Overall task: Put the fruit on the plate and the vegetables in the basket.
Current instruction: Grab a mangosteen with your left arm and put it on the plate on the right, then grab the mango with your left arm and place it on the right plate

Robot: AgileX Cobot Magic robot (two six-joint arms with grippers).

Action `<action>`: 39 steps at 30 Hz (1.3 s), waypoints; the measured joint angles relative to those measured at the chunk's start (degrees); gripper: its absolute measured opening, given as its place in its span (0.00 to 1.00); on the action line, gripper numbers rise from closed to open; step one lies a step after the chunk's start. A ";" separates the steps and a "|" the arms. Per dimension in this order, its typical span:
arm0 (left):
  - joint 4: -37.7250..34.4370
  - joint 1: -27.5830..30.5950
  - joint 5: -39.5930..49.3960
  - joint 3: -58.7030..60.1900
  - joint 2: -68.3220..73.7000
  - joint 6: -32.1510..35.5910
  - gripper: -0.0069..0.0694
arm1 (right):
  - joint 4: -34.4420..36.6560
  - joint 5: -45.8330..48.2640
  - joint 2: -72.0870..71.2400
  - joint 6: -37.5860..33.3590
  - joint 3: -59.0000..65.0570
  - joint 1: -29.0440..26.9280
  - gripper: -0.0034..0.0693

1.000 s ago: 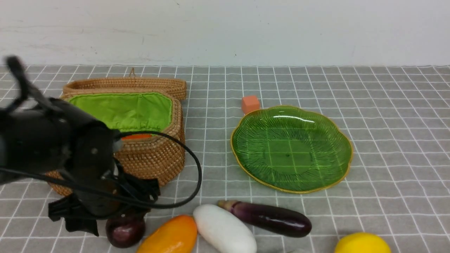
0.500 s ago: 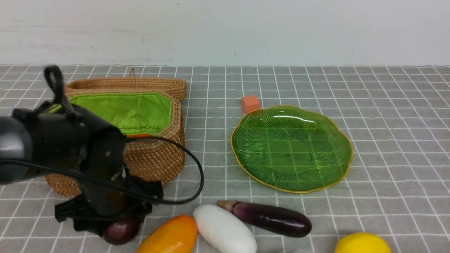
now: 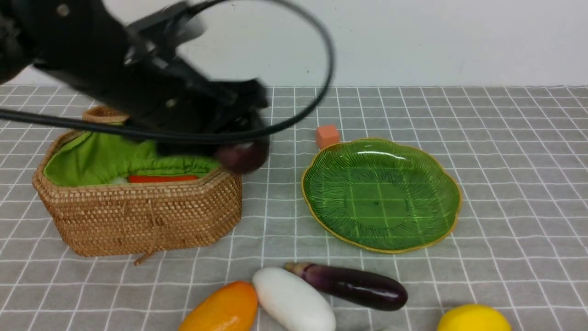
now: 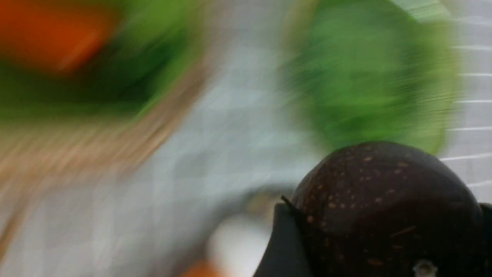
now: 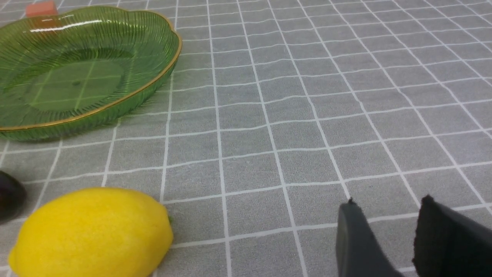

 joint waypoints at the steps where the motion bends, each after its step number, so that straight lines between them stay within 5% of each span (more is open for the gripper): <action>1: -1.12 -0.97 -1.29 -1.44 1.66 2.99 0.80 | 0.00 0.00 0.00 0.00 0.00 0.00 0.38; 6: -2.52 -5.29 -3.97 -10.12 13.74 6.02 0.80 | 0.00 0.00 0.00 0.00 0.00 0.00 0.38; 13: -0.88 -7.42 -5.06 -21.93 30.55 -0.89 0.80 | 0.00 0.00 0.00 0.00 0.00 0.00 0.38; 18: -0.05 -7.53 -4.58 -24.94 35.89 -2.65 0.92 | 0.00 0.00 0.00 0.00 0.00 0.00 0.38; 27: 3.12 -7.53 2.98 -26.94 35.13 -2.79 0.96 | 0.00 0.00 0.00 0.00 0.00 0.00 0.38; 35: 19.83 -7.53 24.37 -28.92 20.33 0.33 0.88 | 0.00 0.00 0.00 0.00 0.00 0.00 0.38; 39: 24.21 -7.47 27.40 -23.05 10.32 0.33 0.84 | 0.00 0.00 0.00 0.00 0.00 0.00 0.38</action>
